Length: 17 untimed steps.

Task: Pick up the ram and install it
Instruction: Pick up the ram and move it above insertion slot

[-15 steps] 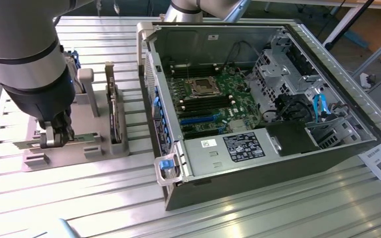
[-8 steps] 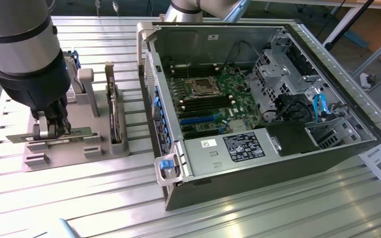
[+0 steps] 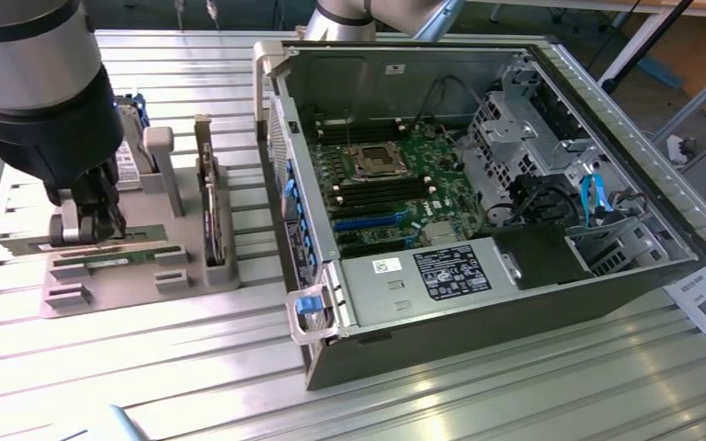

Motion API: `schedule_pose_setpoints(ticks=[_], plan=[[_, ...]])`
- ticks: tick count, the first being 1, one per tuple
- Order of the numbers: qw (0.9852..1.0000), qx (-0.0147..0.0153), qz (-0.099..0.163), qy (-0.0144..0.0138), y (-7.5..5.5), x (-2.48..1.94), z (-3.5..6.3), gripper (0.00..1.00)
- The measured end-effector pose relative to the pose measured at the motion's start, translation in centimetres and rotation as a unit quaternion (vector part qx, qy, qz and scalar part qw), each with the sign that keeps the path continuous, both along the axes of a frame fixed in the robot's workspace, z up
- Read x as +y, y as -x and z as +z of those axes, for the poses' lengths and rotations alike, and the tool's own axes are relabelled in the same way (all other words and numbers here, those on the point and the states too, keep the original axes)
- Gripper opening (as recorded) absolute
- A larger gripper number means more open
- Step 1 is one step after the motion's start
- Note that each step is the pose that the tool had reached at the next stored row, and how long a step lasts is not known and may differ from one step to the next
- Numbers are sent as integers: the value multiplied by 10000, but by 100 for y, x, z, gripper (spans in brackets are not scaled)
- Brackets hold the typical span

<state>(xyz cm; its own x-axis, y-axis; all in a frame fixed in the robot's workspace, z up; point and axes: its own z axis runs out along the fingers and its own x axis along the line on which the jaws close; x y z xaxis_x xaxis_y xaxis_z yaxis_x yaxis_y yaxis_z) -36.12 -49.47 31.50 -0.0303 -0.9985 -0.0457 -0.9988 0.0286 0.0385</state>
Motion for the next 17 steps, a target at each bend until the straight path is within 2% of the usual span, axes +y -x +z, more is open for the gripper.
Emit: schedule_pose_setpoints(ticks=[4, 13, 17], plan=[[10000, 0, 0, 0, 0, 0, 74, 12], [10000, 0, 0, 2, 0, 0, 157, 12], [10000, 0, 0, 2, 0, 0, 250, 12]])
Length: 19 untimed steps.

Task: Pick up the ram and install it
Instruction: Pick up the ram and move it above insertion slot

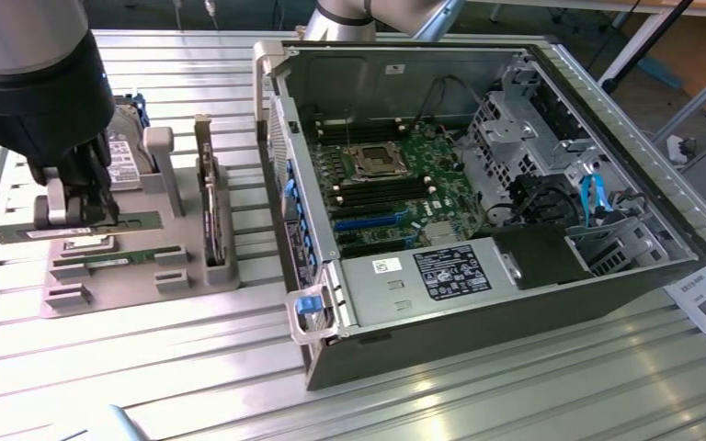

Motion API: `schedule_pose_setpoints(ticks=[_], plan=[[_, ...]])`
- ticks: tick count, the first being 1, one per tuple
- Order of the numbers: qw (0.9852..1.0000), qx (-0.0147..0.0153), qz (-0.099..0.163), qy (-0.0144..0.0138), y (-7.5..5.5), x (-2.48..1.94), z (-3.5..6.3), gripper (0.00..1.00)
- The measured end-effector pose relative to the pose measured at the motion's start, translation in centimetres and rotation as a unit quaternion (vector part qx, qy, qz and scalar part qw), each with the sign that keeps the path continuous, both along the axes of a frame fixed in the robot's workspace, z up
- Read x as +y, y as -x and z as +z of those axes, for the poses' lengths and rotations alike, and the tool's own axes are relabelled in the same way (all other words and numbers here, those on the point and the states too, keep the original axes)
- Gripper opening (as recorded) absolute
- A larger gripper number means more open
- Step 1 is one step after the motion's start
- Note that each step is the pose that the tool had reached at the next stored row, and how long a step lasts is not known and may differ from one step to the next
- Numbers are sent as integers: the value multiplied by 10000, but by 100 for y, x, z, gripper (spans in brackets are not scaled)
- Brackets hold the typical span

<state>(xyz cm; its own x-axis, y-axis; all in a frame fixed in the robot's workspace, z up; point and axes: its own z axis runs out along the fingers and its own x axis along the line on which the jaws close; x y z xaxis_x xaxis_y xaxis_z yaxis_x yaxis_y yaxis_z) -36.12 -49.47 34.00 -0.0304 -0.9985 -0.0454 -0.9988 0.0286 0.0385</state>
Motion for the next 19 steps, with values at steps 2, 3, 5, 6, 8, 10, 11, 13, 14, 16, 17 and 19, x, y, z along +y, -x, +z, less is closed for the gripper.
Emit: schedule_pose_setpoints(ticks=[2, 3, 5, 6, 8, 10, 11, 13, 14, 16, 17, 19], plan=[[10000, 0, 0, 0, 0, 0, 54, 12], [10000, 0, 0, 0, 0, 0, 75, 12], [10000, 0, 0, 0, 0, 0, 122, 12], [10000, 0, 0, 0, 0, 0, 148, 12], [10000, 0, 0, 0, 0, 0, 224, 12], [10000, 0, 0, 0, 0, 0, 291, 12], [10000, 0, 0, 0, 0, 0, 317, 12], [10000, 0, 0, 0, 0, 0, 381, 12], [10000, 0, 0, 0, 0, 0, 408, 12], [10000, 0, 0, 0, 0, 0, 469, 12], [10000, 0, 0, 0, 0, 0, 503, 12], [10000, 0, 0, -1, 0, 0, 529, 12]])
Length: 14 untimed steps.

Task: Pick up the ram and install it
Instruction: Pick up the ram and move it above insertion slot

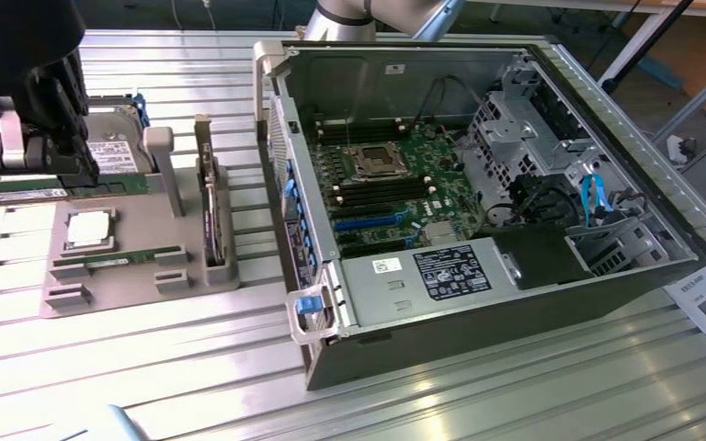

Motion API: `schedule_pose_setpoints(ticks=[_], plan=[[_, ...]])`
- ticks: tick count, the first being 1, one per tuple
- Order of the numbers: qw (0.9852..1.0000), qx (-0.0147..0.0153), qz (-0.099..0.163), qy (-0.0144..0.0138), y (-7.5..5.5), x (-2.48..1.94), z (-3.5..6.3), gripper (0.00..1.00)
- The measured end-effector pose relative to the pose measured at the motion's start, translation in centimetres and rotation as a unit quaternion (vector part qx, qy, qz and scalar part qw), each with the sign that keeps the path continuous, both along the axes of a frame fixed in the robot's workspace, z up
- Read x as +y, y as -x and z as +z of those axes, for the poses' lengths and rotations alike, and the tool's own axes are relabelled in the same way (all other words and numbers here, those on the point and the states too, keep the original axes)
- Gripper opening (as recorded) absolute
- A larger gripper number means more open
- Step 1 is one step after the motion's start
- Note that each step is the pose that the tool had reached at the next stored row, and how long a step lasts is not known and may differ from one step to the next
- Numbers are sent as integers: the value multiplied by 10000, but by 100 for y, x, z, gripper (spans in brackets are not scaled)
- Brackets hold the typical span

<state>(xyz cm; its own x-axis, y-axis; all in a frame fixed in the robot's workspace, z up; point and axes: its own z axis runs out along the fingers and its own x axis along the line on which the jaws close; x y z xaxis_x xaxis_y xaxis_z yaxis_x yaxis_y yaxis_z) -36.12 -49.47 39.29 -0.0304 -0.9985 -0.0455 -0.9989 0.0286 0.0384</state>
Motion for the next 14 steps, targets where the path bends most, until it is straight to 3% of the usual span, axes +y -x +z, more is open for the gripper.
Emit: schedule_pose_setpoints(ticks=[9, 14], plan=[[10000, 1, 1, 1, -8, 0, 3, 12], [10000, 2, 0, 1, -152, 0, 1, 12]])
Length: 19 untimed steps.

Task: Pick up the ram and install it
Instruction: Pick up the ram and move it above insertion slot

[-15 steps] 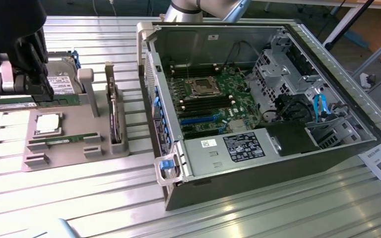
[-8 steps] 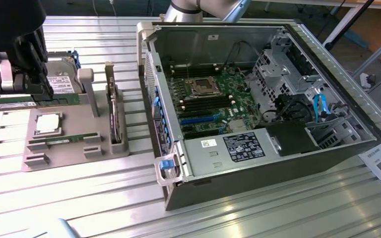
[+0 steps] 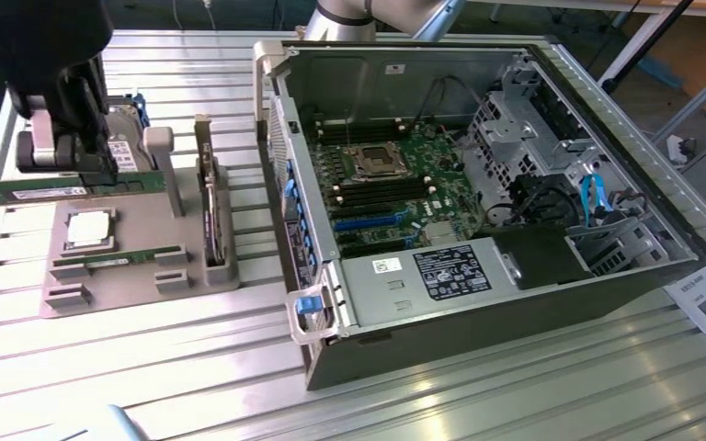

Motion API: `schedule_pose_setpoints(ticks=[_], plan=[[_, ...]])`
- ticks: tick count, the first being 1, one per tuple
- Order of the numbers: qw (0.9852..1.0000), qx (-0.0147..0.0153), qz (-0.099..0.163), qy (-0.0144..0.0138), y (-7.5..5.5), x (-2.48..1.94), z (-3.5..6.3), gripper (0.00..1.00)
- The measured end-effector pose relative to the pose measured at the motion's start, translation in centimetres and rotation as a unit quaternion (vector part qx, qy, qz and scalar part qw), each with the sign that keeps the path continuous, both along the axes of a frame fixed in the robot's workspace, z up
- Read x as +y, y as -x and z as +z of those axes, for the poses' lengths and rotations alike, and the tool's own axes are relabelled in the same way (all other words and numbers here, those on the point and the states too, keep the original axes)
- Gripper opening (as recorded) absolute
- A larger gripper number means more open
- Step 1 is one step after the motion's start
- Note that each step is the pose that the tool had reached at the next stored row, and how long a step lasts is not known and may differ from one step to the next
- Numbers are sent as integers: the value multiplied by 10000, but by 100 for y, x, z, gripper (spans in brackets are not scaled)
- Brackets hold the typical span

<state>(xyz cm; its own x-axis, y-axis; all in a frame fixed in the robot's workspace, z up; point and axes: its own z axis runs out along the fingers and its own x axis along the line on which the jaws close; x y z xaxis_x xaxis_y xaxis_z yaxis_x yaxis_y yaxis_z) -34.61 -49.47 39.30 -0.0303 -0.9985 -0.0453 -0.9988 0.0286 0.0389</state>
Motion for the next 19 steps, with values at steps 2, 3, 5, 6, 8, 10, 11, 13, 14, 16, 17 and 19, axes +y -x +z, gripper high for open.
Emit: schedule_pose_setpoints(ticks=[2, 3, 5, 6, 8, 10, 11, 13, 14, 16, 17, 19], plan=[[10000, 2, 0, 0, -75, 0, 0, 12], [10000, 3, 0, 0, -111, 0, 0, 12], [10000, 6, 0, 0, -211, 0, 0, 12], [10000, 8, 0, 0, -260, 0, 0, 12], [10000, 8, 0, 0, -309, -1, 0, 12], [10000, 9, 0, 0, -368, -2, 0, 12], [10000, 10, 0, 0, -398, -2, 0, 12], [10000, 11, 0, 0, -478, -3, 0, 12], [10000, 12, 0, 0, -512, -3, 0, 12], [10000, 14, 0, 0, -624, -5, 0, 12], [10000, 16, 0, 0, -695, -5, 0, 12], [10000, 19, 0, 0, -831, -6, 0, 12]])
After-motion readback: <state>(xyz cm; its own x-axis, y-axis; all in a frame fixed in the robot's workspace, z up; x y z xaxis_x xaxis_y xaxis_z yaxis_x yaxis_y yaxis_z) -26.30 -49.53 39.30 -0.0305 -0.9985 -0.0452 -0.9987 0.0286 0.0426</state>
